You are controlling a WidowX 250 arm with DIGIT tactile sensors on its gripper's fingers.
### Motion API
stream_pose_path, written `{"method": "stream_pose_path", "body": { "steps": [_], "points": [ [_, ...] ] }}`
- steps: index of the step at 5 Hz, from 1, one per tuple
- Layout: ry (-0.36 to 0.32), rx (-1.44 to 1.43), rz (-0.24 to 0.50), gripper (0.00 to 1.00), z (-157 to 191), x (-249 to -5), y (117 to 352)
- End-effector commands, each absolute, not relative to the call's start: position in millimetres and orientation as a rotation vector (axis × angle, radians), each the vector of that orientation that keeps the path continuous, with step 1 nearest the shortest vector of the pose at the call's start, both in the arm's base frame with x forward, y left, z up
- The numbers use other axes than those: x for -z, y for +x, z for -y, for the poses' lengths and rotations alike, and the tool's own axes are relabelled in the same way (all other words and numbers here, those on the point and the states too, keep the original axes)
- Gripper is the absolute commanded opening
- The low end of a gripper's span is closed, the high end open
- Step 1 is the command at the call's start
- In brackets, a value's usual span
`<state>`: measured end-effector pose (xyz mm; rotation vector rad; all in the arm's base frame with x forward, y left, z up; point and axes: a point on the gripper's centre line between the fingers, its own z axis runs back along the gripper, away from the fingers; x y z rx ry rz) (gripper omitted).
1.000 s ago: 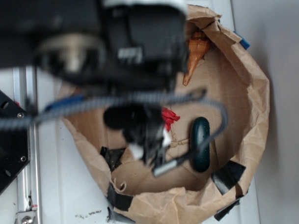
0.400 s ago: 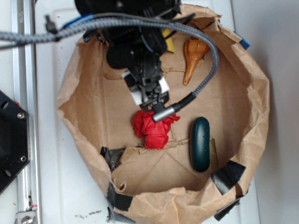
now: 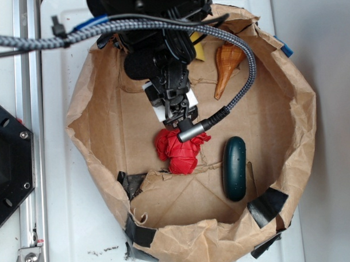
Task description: Grab the rock.
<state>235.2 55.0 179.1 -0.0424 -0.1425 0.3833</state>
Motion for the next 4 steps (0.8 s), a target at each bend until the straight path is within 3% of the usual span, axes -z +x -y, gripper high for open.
{"method": "stream_pose_path", "body": {
  "steps": [1,2,3,4],
  "points": [
    [0.015,-0.379,0.158,1.00,-59.8,-155.4,233.8],
    [0.015,-0.364,0.115,1.00,-57.1,-131.7,255.4],
    [0.041,-0.355,0.120,1.00,-51.6,-115.3,261.3],
    [0.036,-0.345,0.131,1.00,-44.7,-115.7,263.7]
  ]
}}
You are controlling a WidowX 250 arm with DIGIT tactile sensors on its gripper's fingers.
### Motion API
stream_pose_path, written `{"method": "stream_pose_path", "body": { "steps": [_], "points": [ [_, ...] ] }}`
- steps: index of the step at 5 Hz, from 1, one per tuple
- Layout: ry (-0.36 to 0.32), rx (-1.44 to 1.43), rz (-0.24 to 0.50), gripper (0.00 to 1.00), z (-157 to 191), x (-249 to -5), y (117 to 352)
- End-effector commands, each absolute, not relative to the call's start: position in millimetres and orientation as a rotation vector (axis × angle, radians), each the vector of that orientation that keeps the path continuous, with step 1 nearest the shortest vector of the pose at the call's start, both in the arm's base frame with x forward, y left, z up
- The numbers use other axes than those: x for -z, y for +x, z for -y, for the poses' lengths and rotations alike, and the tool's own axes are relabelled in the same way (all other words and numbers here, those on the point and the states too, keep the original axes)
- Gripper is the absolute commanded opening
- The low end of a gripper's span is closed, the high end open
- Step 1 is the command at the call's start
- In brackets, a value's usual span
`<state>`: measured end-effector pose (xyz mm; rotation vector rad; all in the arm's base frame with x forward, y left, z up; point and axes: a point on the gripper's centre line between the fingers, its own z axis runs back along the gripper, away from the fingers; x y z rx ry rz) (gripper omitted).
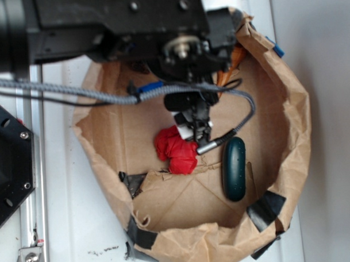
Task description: Grab the rock.
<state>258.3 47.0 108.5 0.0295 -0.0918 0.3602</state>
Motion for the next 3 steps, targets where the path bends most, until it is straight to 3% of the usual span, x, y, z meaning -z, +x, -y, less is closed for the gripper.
{"method": "stream_pose_path", "body": {
  "steps": [1,3],
  "points": [
    [0.009,-0.343,0.152,1.00,-44.4,-122.3,260.7],
    [0.013,-0.418,0.152,1.00,-59.1,-114.8,256.3]
  ]
}}
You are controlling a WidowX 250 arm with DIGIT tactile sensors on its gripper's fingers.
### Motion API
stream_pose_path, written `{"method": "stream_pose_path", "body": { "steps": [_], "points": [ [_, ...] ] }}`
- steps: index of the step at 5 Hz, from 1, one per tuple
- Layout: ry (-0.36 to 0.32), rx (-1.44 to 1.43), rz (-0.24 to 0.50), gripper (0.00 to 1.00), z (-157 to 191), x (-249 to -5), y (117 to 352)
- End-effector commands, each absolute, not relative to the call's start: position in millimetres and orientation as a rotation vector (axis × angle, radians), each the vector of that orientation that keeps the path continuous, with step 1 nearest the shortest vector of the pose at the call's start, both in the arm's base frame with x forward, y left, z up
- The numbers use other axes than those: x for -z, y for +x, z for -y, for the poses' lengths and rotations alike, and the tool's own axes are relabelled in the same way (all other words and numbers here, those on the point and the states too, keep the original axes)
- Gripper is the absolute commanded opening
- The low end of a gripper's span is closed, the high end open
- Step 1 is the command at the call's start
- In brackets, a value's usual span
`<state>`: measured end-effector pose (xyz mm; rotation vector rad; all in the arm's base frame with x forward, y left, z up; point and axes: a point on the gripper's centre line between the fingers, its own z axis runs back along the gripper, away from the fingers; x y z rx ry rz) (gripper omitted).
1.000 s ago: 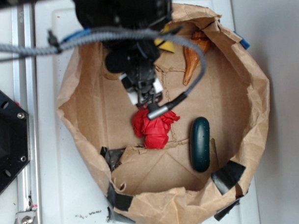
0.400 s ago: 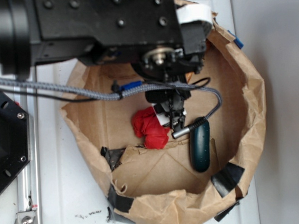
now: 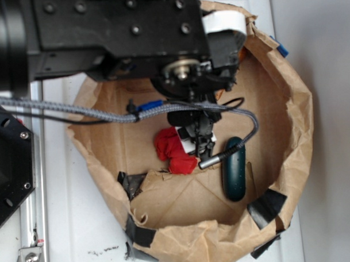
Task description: Grab the rock.
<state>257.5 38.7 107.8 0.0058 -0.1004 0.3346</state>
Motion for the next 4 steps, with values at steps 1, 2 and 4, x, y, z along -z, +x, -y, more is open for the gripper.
{"method": "stream_pose_path", "body": {
  "steps": [1,2,4],
  "points": [
    [0.008,-0.510,0.166,1.00,-67.3,-112.0,255.0],
    [0.022,-0.585,0.154,1.00,-82.1,-103.9,255.7],
    [0.053,-0.634,0.153,1.00,-101.3,-97.7,254.7]
  ]
}}
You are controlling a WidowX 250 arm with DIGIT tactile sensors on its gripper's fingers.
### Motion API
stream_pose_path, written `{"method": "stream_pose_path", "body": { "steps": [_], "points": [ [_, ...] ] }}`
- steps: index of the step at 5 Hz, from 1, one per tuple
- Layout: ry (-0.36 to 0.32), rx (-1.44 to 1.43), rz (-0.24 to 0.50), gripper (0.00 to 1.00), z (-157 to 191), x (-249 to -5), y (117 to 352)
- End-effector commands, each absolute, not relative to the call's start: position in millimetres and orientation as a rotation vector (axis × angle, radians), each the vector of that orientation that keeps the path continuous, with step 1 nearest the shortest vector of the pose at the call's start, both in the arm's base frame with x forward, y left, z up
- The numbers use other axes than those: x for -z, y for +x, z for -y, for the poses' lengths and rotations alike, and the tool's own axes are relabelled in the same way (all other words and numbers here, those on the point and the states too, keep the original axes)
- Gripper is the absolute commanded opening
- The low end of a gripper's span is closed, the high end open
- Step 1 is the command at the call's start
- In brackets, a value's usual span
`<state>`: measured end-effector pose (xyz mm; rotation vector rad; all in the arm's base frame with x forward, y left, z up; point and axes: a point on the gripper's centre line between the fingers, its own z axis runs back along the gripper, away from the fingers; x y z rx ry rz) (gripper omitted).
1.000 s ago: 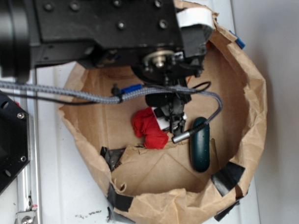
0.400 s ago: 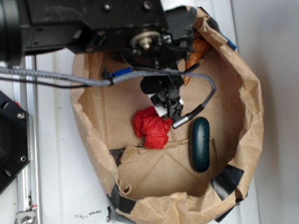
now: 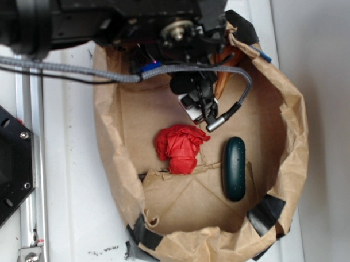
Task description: Grab the rock.
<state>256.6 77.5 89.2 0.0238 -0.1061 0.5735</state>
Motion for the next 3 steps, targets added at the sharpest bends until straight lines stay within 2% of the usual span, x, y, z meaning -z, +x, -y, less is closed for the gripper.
{"method": "stream_pose_path", "body": {
  "steps": [1,2,3],
  "points": [
    [0.075,-0.628,0.153,1.00,-108.1,-93.5,250.3],
    [0.101,-0.631,0.131,1.00,-113.6,-86.1,249.4],
    [0.083,-0.612,0.116,1.00,-109.6,-92.7,242.6]
  ]
}}
